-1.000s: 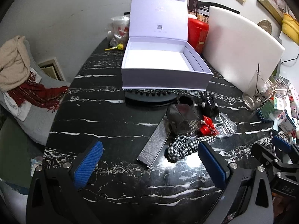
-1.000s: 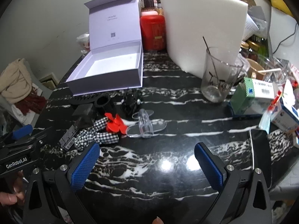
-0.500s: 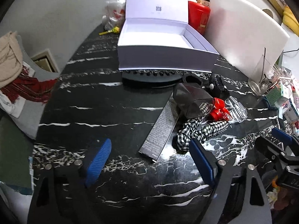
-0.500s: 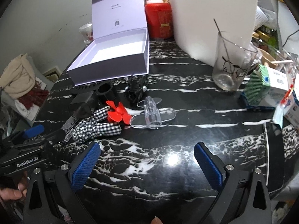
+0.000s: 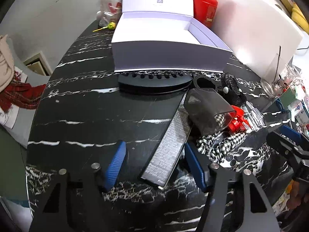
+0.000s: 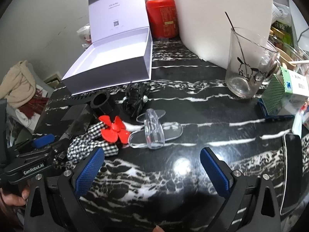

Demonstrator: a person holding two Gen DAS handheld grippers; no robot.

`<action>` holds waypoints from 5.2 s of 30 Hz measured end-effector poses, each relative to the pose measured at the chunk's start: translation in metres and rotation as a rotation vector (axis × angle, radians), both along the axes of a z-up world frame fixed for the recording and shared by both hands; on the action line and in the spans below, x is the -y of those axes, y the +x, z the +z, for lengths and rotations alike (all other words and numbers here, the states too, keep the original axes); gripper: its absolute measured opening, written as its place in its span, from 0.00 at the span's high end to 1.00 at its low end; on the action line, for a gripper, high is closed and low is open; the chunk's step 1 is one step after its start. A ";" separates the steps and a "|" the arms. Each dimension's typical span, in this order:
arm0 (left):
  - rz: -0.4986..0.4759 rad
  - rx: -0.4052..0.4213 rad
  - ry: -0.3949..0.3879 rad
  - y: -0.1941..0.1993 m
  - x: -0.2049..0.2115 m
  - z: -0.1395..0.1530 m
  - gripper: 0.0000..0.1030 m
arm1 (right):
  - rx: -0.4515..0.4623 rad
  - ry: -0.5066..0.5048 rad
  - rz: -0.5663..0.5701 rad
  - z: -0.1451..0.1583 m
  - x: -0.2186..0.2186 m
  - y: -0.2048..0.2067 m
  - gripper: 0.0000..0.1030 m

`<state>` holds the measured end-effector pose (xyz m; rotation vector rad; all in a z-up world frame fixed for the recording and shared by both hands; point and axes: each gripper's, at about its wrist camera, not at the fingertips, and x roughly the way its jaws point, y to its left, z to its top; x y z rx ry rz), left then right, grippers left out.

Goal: Organize rigid objects
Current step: 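Grasp the black printed box with the left tool while the right grasps the clear plastic piece, then carry the black box and clear piece with both tools toward the white gift box, then lower both items into the gift box and open both tools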

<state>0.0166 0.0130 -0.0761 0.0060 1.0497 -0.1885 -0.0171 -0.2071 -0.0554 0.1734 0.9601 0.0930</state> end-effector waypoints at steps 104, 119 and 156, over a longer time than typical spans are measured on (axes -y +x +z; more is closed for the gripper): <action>-0.030 0.322 0.006 0.118 0.001 0.096 0.76 | 0.355 -0.125 0.250 0.080 -0.037 0.125 0.50; -0.044 0.315 -0.005 0.191 0.009 0.087 0.76 | 0.348 -0.136 0.243 0.072 -0.038 0.195 0.50; 0.014 0.173 0.025 0.279 0.016 0.047 0.74 | 0.268 -0.162 0.241 0.041 -0.049 0.287 0.26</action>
